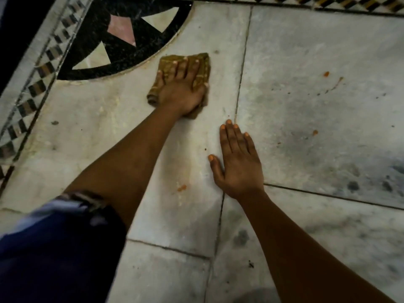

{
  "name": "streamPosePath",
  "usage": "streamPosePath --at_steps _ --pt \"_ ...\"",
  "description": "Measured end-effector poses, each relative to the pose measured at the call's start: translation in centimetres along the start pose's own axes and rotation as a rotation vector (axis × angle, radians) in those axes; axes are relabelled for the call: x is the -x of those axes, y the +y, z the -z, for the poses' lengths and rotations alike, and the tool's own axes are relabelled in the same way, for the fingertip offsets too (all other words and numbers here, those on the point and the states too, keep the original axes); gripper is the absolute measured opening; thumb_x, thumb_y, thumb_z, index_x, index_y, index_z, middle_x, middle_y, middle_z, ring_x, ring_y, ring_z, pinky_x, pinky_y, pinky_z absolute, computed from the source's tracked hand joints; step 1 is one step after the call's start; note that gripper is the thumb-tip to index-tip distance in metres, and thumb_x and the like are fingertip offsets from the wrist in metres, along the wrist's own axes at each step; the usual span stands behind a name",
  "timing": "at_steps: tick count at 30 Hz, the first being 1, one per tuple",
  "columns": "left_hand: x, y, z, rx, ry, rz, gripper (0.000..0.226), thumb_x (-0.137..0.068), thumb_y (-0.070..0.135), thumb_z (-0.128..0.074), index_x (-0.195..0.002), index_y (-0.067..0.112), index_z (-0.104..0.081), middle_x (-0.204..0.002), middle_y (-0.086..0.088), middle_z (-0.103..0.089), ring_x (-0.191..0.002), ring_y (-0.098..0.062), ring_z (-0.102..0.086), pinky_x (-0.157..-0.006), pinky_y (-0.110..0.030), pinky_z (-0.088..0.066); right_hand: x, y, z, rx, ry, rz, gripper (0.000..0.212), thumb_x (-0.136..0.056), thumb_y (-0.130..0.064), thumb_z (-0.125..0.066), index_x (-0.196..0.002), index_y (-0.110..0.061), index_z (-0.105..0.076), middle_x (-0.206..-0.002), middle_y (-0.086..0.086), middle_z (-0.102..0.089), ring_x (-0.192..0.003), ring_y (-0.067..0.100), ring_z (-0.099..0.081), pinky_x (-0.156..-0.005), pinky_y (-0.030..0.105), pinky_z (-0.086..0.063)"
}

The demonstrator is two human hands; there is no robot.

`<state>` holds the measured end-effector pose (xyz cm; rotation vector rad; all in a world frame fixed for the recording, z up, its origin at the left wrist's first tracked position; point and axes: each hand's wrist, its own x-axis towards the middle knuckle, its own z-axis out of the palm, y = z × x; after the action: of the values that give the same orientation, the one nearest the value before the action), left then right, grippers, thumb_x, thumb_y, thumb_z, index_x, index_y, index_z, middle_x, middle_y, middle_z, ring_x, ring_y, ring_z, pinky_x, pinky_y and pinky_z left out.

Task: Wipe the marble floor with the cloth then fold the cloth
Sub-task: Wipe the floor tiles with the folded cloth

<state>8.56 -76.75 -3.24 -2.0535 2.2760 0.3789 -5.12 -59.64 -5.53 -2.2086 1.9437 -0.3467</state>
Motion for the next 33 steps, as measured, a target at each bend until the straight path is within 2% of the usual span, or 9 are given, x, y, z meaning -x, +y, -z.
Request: streamPosePath --at_steps 7,9,12,16,20,23,27,30,33 --pt "12.5 -3.1 -2.0 -0.044 0.053 -0.275 0.066 -0.086 0.057 -0.009 -0.148 0.034 -0.008 -0.158 0.002 -0.009 -0.145 -0.021 -0.005 -0.114 -0.039 0.006 -0.1 0.1 0.0 -0.003 -0.012 0.003 0.068 -0.09 -0.044 -0.029 -0.146 -0.005 -0.026 -0.154 0.013 -0.023 -0.142 0.024 -0.024 -0.116 0.036 -0.009" --pt "12.8 -5.8 -1.0 -0.033 0.064 -0.211 0.066 -0.086 0.056 -0.012 -0.147 0.032 -0.008 -0.157 0.0 -0.011 -0.145 -0.022 -0.006 -0.113 -0.039 0.002 0.0 0.0 0.1 -0.003 -0.016 0.003 0.069 -0.09 -0.044 -0.028 -0.146 -0.005 -0.025 -0.154 0.014 -0.022 -0.142 0.024 -0.022 -0.115 0.037 -0.01" --pt "6.0 -7.5 0.4 -0.035 0.083 -0.035 0.062 -0.092 0.051 -0.017 -0.149 0.029 -0.007 -0.158 -0.003 -0.005 -0.145 -0.023 -0.001 -0.115 -0.043 0.003 -0.1 -0.1 0.1 -0.016 -0.021 0.004 0.069 -0.09 -0.044 -0.027 -0.146 -0.005 -0.023 -0.154 0.014 -0.021 -0.143 0.024 -0.02 -0.116 0.037 -0.01" --pt "-1.3 -3.4 0.4 0.035 0.044 0.09 0.056 -0.098 0.049 -0.021 -0.149 0.034 -0.006 -0.159 0.001 0.0 -0.145 -0.025 0.003 -0.114 -0.052 0.004 0.0 0.0 0.1 -0.01 -0.039 -0.003 0.07 -0.09 -0.045 -0.024 -0.147 -0.005 -0.021 -0.155 0.013 -0.019 -0.144 0.023 -0.018 -0.117 0.038 -0.01" --pt "4.2 0.9 -1.2 0.0 0.057 -0.065 0.056 -0.096 0.052 -0.019 -0.149 0.033 -0.012 -0.159 0.002 -0.003 -0.145 -0.021 0.002 -0.114 -0.046 0.006 -0.1 0.1 0.1 -0.01 -0.045 0.003 0.07 -0.089 -0.045 -0.026 -0.146 -0.005 -0.023 -0.154 0.014 -0.022 -0.143 0.024 -0.022 -0.116 0.037 -0.009" --pt "12.2 -2.1 -2.2 -0.009 0.069 -0.192 0.061 -0.089 0.056 -0.013 -0.147 0.037 -0.011 -0.158 0.003 -0.009 -0.145 -0.021 -0.004 -0.115 -0.046 0.003 -0.1 0.1 0.1 -0.006 -0.057 0.002 0.07 -0.09 -0.045 -0.025 -0.147 -0.005 -0.022 -0.155 0.013 -0.019 -0.143 0.024 -0.019 -0.116 0.037 -0.007" --pt "11.5 -7.5 -1.4 -0.011 0.084 0.016 0.061 -0.089 0.057 -0.016 -0.147 0.039 -0.011 -0.158 0.003 -0.01 -0.145 -0.024 -0.007 -0.113 -0.05 0.001 -0.1 0.1 0.0 -0.019 -0.049 0.008 0.071 -0.09 -0.046 -0.022 -0.148 -0.006 -0.018 -0.156 0.013 -0.016 -0.144 0.024 -0.015 -0.117 0.037 -0.005" --pt "7.0 -5.4 -1.1 0.044 0.09 0.226 0.056 -0.097 0.05 -0.02 -0.149 0.036 -0.003 -0.159 0.0 0.0 -0.145 -0.027 0.003 -0.113 -0.055 0.005 0.0 0.2 -0.1 -0.03 -0.047 0.007 0.072 -0.089 -0.047 -0.019 -0.148 -0.006 -0.017 -0.157 0.012 -0.014 -0.145 0.023 -0.013 -0.118 0.037 -0.005" --pt "8.1 -1.3 -2.2 0.035 0.091 0.198 0.056 -0.097 0.049 -0.017 -0.149 0.033 -0.001 -0.159 -0.003 0.001 -0.145 -0.029 0.003 -0.113 -0.054 0.006 0.1 0.1 0.0 -0.028 -0.041 0.024 0.07 -0.088 -0.043 -0.016 -0.147 -0.005 -0.021 -0.156 0.013 -0.017 -0.144 0.023 -0.016 -0.117 0.036 -0.004"
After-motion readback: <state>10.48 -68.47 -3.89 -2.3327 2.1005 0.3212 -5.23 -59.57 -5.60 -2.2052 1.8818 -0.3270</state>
